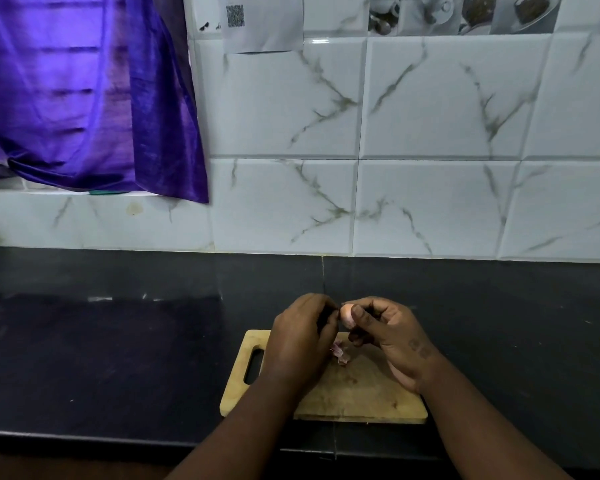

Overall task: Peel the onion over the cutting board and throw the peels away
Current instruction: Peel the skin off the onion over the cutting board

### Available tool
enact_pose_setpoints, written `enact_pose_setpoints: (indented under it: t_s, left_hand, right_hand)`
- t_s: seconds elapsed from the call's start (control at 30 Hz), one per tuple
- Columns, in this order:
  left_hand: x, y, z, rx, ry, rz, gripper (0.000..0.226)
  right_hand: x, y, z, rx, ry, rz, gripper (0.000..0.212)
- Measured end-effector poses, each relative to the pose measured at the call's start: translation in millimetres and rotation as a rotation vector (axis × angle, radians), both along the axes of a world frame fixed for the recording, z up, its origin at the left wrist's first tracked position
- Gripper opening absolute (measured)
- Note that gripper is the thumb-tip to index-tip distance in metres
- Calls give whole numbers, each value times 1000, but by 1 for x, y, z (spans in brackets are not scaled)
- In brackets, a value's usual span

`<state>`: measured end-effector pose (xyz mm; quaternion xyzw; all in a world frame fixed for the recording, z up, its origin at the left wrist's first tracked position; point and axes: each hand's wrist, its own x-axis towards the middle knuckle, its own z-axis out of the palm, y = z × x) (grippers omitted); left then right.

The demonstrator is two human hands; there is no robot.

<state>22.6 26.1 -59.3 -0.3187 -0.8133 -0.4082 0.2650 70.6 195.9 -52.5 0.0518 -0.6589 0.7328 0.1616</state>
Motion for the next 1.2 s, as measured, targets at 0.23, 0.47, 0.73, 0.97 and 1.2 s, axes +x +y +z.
enact_pose_setpoints:
  t_s: [0.23,0.47,0.73,0.97,1.2]
  left_hand:
    - [-10,-1,-4,133,-178,-97,14]
    - [-5,-2,-4,70,-62,-42,13]
    - [2,-2,-2,-117,74,47,13]
    - [0,0,-1,-31,45,59,5]
    - [-10,-2,-4,198,-219,-6,10]
  right_hand:
    - [-1,-1,0,-62,3,38,41]
    - [-1,-2,2,-46,6,-20,37]
    - [-4,-2,-2,96,43,-112,32]
    - [-4,1,-4,132,68,-74,32]
    - [-4,2,-4,39,32,57,43]
